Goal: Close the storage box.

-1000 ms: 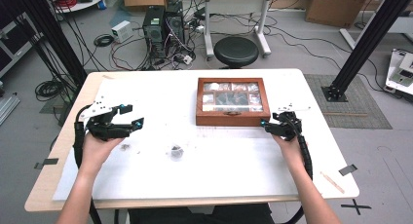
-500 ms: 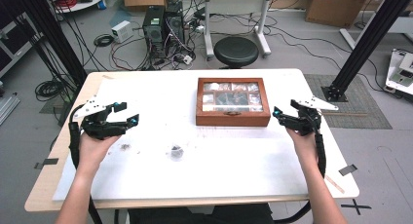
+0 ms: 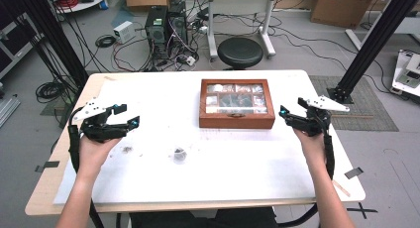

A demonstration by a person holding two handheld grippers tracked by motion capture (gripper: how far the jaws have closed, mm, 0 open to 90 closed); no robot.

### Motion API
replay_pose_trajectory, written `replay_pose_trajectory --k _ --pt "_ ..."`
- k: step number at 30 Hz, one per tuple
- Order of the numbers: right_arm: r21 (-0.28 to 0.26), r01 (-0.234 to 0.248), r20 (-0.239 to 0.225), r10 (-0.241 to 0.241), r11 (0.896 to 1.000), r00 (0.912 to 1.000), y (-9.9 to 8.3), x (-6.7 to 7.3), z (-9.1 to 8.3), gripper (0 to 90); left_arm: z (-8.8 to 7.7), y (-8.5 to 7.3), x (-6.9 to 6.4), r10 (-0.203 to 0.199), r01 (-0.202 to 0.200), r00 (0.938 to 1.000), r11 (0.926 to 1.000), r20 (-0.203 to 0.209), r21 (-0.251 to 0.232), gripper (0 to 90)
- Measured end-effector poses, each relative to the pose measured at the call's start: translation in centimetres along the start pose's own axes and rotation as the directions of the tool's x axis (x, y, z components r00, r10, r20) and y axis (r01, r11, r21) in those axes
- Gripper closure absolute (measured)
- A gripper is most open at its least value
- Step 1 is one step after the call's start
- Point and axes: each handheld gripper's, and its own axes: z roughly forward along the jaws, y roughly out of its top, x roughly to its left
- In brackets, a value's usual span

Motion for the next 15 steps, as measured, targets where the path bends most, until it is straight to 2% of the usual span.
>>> replay_pose_trajectory --k 15 --pt "0.011 -0.006 -0.001 0.006 1.000 1.0000 -0.11 -0.17 0.25 25.4 -0.14 -0.22 0.10 -0.002 0.002 1.0000 1.0000 -0.005 0.005 28.3"
